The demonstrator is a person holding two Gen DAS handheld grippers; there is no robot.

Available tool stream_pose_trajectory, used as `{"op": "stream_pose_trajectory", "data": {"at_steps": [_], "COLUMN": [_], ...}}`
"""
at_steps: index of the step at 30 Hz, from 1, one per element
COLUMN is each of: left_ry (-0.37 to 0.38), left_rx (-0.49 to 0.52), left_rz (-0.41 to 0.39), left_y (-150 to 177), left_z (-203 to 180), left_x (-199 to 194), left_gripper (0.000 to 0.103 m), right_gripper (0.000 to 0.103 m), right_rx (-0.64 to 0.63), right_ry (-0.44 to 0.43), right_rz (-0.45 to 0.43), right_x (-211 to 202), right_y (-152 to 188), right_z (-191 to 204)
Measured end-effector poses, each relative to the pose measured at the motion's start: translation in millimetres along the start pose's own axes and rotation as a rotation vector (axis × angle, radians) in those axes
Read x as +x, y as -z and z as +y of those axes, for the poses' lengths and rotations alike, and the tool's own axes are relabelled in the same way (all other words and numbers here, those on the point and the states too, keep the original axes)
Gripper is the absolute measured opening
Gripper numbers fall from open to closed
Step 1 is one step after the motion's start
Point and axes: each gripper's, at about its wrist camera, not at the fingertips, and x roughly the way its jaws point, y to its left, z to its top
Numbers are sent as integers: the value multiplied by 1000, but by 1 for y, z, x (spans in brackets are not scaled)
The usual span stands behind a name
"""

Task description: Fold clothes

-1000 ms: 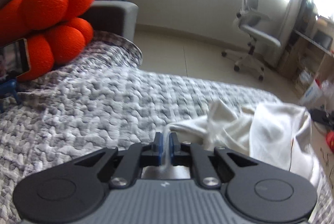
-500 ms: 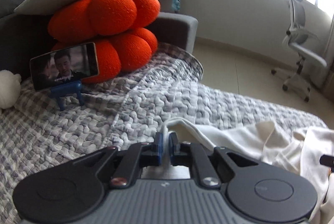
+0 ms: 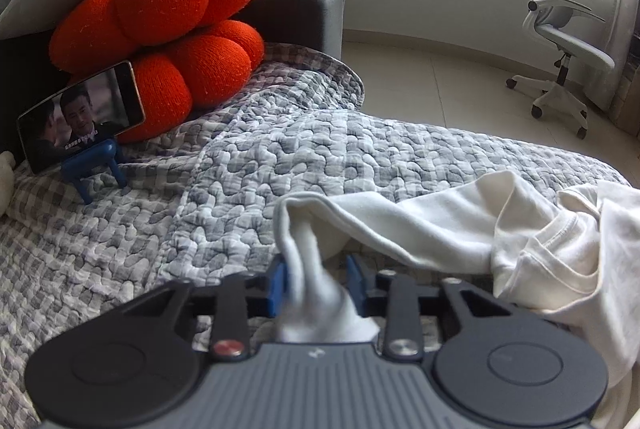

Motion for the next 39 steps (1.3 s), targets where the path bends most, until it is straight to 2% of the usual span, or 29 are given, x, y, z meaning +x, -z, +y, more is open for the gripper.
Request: {"op": "stream_pose_trajectory", "data": {"at_steps": [4, 8, 11, 14, 15, 16, 19, 20, 21, 23, 24, 26, 27, 28, 29, 30, 31, 32, 33, 34, 36, 37, 39], "left_ry": [10, 25, 17, 16, 24, 33, 52, 53, 52, 49, 50, 52, 55, 58, 57, 56, 56, 55, 55, 55, 55, 54, 56], "left_rx": [-35, -123, -154, -136, -121, -105, -54, -44, -37, -31, -35, -44, -45, -42, -38, -35, -33, -31, -30, -28, -25, -23, -16], "left_rz": [-31, -90, -95, -70, -61, -54, -40, -34, -27, -12, -4, 19, 36, 50, 59, 65, 66, 66, 67, 67, 68, 68, 67], "left_y": [-1, -5, -5, -3, -2, 0, 4, 5, 6, 7, 7, 7, 8, 8, 9, 9, 9, 10, 10, 10, 10, 10, 10], "left_z": [7, 24, 36, 39, 37, 33, 22, 20, 18, 17, 18, 19, 19, 18, 16, 15, 14, 14, 13, 12, 11, 10, 10], "left_x": [-4, -14, -15, -11, -10, -9, -10, -10, -10, -8, -6, -3, 0, 3, 4, 6, 6, 6, 6, 6, 6, 6, 6], "left_gripper": [9, 7, 7, 7, 7, 7, 10, 10, 10, 14, 19, 35, 54, 65, 66, 66, 66, 65, 62, 50, 29, 26, 24], "right_gripper": [1, 0, 0, 1, 6, 12, 15, 24, 47, 67, 70, 70, 70, 70, 67, 51, 41, 22, 8, 4, 4, 4, 4], "right_rx": [33, 67, 100, 27, -1, -26, -79, -87, -91, -81, -72, -65, -77, -88, -111, -122, -120, -119, -91, -46, 24, 27, 23], "right_ry": [1, 20, 11, -32, -36, -34, -1, 4, 3, -12, -18, -25, -22, -19, -13, -2, 10, 22, 13, -10, -40, -30, -8], "right_rz": [-136, -269, -317, -193, -134, -73, 75, 107, 135, 157, 165, 181, 190, 199, 202, 196, 188, 179, 162, 138, 84, 52, 3], "right_x": [-26, -52, -64, -46, -33, -21, 14, 22, 27, 31, 32, 35, 38, 40, 42, 42, 41, 39, 35, 29, 15, 8, -2], "right_y": [-11, -22, -29, -28, -23, -17, 1, 4, 7, 10, 11, 12, 15, 18, 22, 23, 24, 24, 22, 18, 9, 6, 0], "right_z": [-5, -13, -21, -11, -5, 1, 14, 16, 16, 14, 13, 12, 13, 15, 17, 17, 15, 14, 9, 2, -8, -9, -8]}}
